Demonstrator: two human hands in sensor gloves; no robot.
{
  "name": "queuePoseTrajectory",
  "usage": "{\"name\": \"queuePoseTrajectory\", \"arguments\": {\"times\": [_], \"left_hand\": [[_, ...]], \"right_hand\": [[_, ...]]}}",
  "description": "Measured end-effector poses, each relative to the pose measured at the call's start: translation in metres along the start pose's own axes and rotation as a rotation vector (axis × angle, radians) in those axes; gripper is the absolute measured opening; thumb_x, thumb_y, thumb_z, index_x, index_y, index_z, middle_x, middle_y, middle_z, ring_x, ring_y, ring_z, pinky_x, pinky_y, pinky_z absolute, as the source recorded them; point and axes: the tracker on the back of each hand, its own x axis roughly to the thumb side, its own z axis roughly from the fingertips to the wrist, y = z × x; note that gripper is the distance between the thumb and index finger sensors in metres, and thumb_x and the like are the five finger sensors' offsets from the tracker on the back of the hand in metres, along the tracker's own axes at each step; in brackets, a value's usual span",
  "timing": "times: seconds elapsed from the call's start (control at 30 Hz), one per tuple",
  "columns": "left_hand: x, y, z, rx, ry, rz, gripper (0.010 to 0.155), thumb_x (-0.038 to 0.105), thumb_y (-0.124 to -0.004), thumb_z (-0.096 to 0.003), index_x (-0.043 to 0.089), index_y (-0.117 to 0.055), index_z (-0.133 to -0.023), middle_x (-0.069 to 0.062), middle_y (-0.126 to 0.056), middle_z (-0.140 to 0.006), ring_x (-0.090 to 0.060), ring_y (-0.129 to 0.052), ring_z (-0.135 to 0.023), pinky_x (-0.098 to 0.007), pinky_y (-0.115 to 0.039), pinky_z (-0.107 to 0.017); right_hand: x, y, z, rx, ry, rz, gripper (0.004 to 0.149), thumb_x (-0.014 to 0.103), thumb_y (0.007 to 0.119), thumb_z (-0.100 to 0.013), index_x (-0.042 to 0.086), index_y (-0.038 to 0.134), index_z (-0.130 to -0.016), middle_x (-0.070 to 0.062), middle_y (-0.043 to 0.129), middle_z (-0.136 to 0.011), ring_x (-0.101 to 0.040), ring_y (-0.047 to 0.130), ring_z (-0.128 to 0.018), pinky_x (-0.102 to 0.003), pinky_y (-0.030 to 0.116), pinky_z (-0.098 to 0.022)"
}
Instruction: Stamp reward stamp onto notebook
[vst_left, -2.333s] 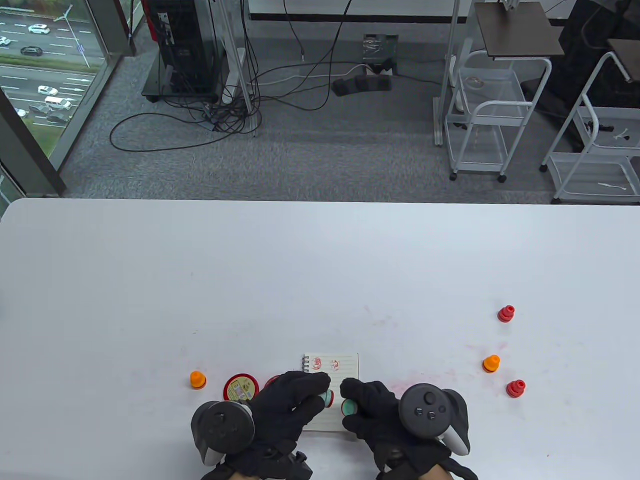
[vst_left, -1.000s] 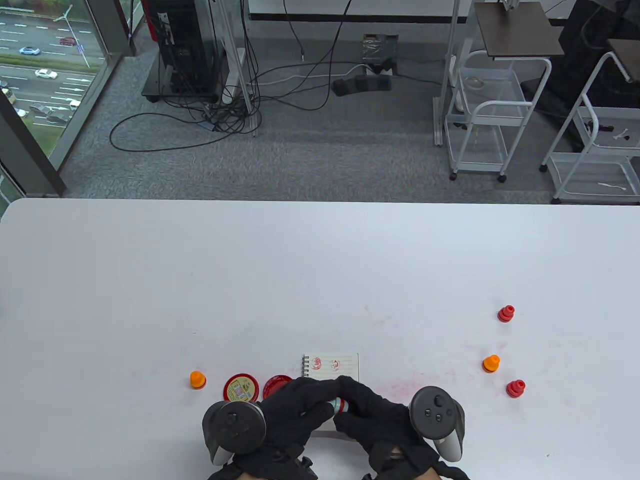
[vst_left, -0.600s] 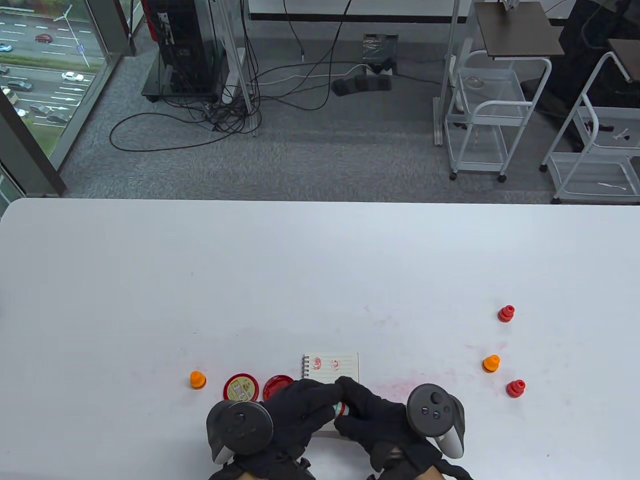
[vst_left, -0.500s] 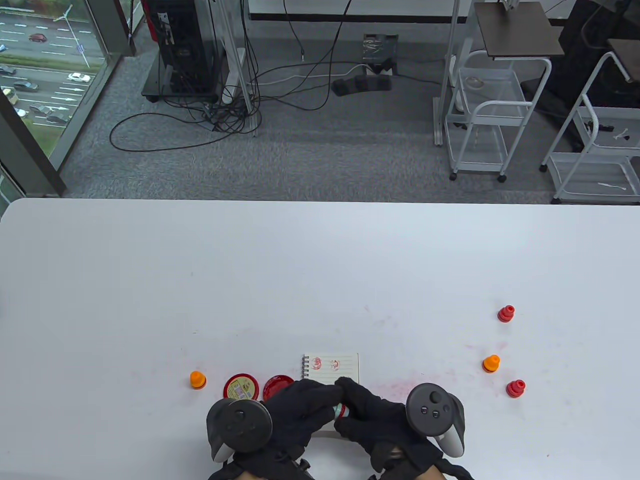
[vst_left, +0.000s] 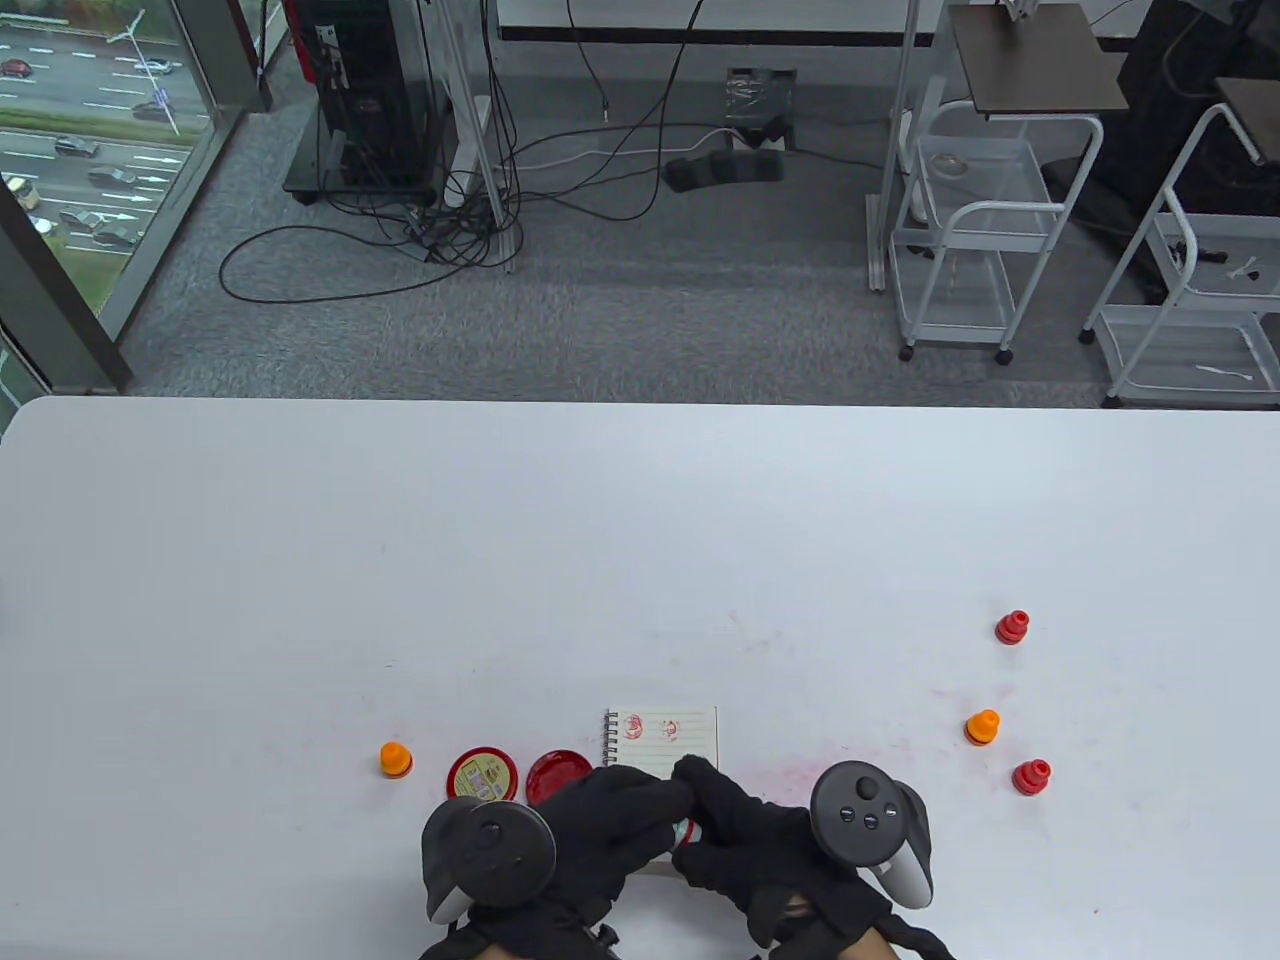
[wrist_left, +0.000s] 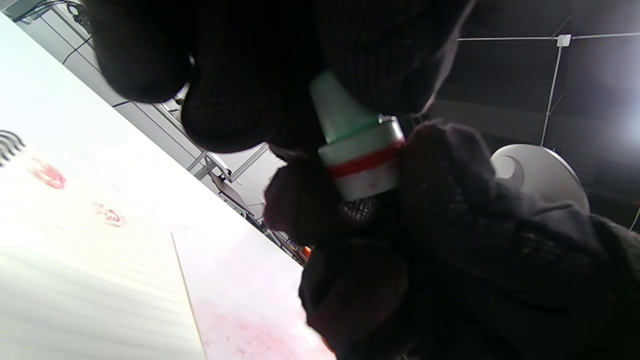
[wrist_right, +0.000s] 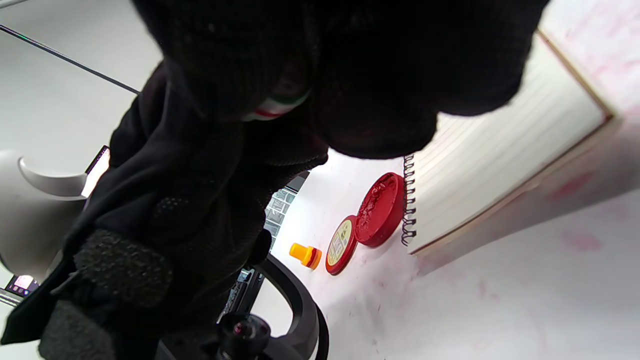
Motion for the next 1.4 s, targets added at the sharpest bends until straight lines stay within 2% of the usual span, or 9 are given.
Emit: {"name": "queuePoseTrajectory", "arguments": {"times": [0.2,0.33,0.43,0.53,0.77,0.97,1.13,1.27,1.4], "left_hand": [[-0.001,0.003,0.0,0.032,0.011,0.017,0.047,0.036,-0.084,-0.0422,0.021,-0.094,-0.086,-0.01,-0.098,-0.081,-0.022,-0.101,-0.059,-0.047,-0.086,-0.055],[-0.003,0.01,0.001,0.056,0.027,0.001,0.047,0.036,-0.085,-0.042,0.021,-0.094,-0.086,-0.01,-0.098,-0.081,-0.022,-0.101,-0.059,-0.047,-0.086,-0.055],[-0.004,0.013,0.002,0.057,0.036,0.004,0.047,0.036,-0.085,-0.0423,0.021,-0.093,-0.086,-0.011,-0.098,-0.081,-0.022,-0.1,-0.059,-0.047,-0.085,-0.055],[-0.004,0.017,0.002,0.053,0.036,-0.027,0.047,0.036,-0.085,-0.0422,0.021,-0.093,-0.086,-0.01,-0.097,-0.082,-0.022,-0.1,-0.059,-0.048,-0.085,-0.055],[-0.012,0.056,-0.001,-0.005,0.079,-0.237,0.048,0.037,-0.085,-0.0429,0.022,-0.093,-0.088,-0.009,-0.097,-0.083,-0.021,-0.1,-0.061,-0.048,-0.085,-0.057],[-0.034,0.118,0.016,0.109,0.208,-0.325,0.048,0.036,-0.085,-0.0434,0.021,-0.092,-0.088,-0.01,-0.096,-0.084,-0.022,-0.1,-0.062,-0.049,-0.084,-0.057],[-0.059,0.157,0.035,0.185,0.317,-0.412,0.048,0.034,-0.086,-0.0441,0.021,-0.091,-0.09,-0.01,-0.094,-0.087,-0.023,-0.098,-0.065,-0.05,-0.083,-0.058],[-0.075,0.174,0.046,0.19,0.382,-0.513,0.047,0.032,-0.086,-0.0447,0.021,-0.09,-0.091,-0.011,-0.092,-0.089,-0.025,-0.097,-0.067,-0.051,-0.082,-0.059],[-0.099,0.173,0.05,0.07,0.461,-0.699,0.048,0.03,-0.087,-0.0447,0.021,-0.089,-0.092,-0.011,-0.09,-0.092,-0.025,-0.096,-0.07,-0.051,-0.081,-0.06]], "right_hand": [[-0.001,-0.003,0.0,-0.015,-0.024,-0.043,0.078,0.034,0.083,-0.041,0.0,0.05,-0.102,-0.021,0.084,-0.085,-0.031,0.099,-0.055,-0.041,0.088,-0.037],[0.002,-0.017,0.005,-0.087,-0.042,-0.054,0.079,0.042,0.077,-0.044,0.002,0.048,-0.105,-0.028,0.072,-0.097,-0.047,0.087,-0.072,-0.058,0.078,-0.05],[-0.001,-0.03,0.012,-0.152,-0.035,-0.032,0.075,0.044,0.073,-0.046,0.004,0.05,-0.105,-0.029,0.067,-0.101,-0.061,0.068,-0.085,-0.076,0.059,-0.058],[-0.001,-0.041,0.018,-0.192,-0.036,0.055,0.074,0.045,0.072,-0.047,0.006,0.05,-0.106,-0.028,0.06,-0.106,-0.066,0.055,-0.091,-0.082,0.048,-0.059],[0.003,-0.06,0.029,-0.266,-0.03,0.261,0.072,0.045,0.071,-0.048,0.01,0.051,-0.107,-0.025,0.057,-0.11,-0.067,0.047,-0.094,-0.085,0.042,-0.059],[0.001,-0.06,0.028,-0.271,-0.003,0.285,0.069,0.043,0.071,-0.049,0.009,0.052,-0.106,-0.025,0.06,-0.108,-0.066,0.047,-0.094,-0.085,0.042,-0.059],[-0.001,-0.059,0.027,-0.265,0.021,0.308,0.067,0.041,0.071,-0.049,0.009,0.054,-0.106,-0.025,0.06,-0.108,-0.066,0.048,-0.094,-0.084,0.043,-0.059],[-0.002,-0.06,0.027,-0.263,0.041,0.322,0.067,0.04,0.071,-0.049,0.009,0.054,-0.106,-0.025,0.06,-0.108,-0.067,0.048,-0.094,-0.084,0.043,-0.06],[-0.005,-0.062,0.028,-0.266,0.065,0.351,0.066,0.04,0.071,-0.049,0.009,0.054,-0.105,-0.025,0.06,-0.108,-0.066,0.047,-0.094,-0.084,0.043,-0.06]]}}
